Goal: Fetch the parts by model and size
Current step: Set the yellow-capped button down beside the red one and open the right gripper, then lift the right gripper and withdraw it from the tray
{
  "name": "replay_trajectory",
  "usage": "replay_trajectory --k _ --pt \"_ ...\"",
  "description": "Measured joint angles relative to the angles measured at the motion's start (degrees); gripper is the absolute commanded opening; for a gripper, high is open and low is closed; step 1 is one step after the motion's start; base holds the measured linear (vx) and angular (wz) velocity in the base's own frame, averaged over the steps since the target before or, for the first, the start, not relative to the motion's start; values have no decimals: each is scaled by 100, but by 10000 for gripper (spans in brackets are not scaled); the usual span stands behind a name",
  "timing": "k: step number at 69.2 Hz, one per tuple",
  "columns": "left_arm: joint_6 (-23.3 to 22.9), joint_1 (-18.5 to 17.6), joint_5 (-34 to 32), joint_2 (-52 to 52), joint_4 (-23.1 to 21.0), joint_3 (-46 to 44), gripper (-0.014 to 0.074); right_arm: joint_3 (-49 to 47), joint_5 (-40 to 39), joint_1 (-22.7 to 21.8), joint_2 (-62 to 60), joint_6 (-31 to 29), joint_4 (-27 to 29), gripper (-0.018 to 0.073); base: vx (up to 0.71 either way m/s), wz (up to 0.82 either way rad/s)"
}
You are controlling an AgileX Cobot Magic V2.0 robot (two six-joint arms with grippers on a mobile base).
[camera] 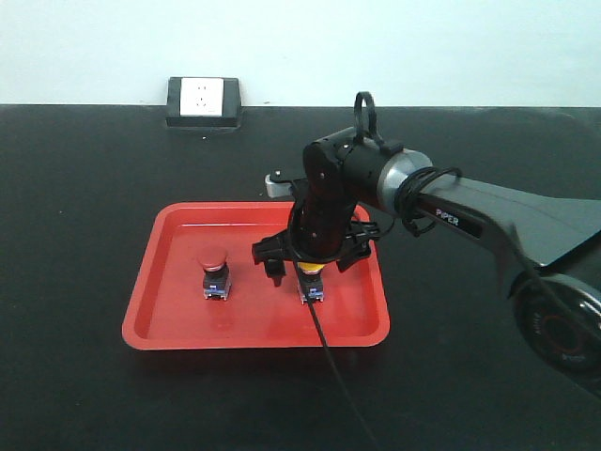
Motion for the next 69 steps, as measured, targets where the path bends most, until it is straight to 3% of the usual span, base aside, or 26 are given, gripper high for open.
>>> replay_trajectory --k 28,52,61,69 --pt "0 0 1 0 -48 0 -6 0 -6 0 -658 0 -104 593 0 0" --pt "0 0 6 0 -260 0 -6 38 62 0 -1192 -5 -327 588 0 0" --pt "0 0 24 0 -264 0 -6 693 -377 0 -1568 -5 -350 588 0 0" --pt "0 0 24 0 -277 0 -6 1879 -1186 0 -2142 -5 -368 588 0 0"
